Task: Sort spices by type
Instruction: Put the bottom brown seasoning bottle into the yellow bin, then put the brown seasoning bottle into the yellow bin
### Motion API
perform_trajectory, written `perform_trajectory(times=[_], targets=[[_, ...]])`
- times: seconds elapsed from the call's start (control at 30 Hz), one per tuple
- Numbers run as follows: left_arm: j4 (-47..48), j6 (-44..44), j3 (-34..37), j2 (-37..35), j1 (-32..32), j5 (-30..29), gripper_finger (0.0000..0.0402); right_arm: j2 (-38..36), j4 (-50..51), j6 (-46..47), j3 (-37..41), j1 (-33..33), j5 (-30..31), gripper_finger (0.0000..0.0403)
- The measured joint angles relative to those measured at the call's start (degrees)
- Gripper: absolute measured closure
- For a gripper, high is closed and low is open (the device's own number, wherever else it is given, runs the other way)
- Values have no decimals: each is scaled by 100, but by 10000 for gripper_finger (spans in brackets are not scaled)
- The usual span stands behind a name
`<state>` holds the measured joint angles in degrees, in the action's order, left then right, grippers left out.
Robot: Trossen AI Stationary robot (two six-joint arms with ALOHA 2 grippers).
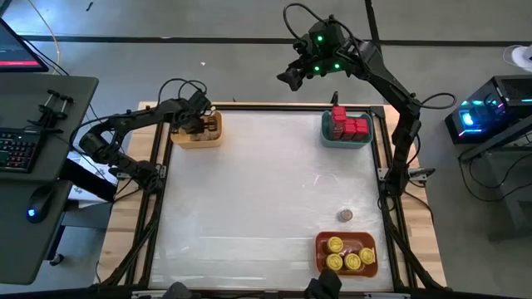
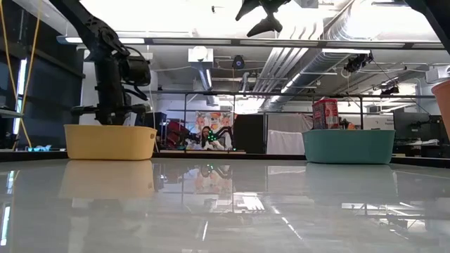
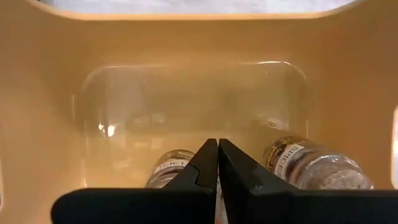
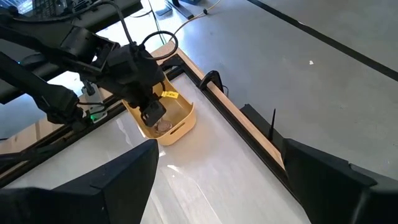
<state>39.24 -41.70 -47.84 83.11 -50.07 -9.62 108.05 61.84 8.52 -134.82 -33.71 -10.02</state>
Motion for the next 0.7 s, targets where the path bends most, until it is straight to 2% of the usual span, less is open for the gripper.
perform_trajectory(times=[0.33,0.43,0.57,0.7], targets=[[-304,-72,-1,-640,-181,-461,401,-3,-113,-219,-12,-90,-8,66],[-607,-9,-1,-959,-202,-472,401,-99,-117,-354,-11,-239,-279,66],[-1325,730,-1,-1561,312,-463,401,-363,234,-245,-24,-444,-936,66],[-2122,1546,-4,-2083,1167,-413,401,-455,1608,-464,-22,-375,-1040,66]])
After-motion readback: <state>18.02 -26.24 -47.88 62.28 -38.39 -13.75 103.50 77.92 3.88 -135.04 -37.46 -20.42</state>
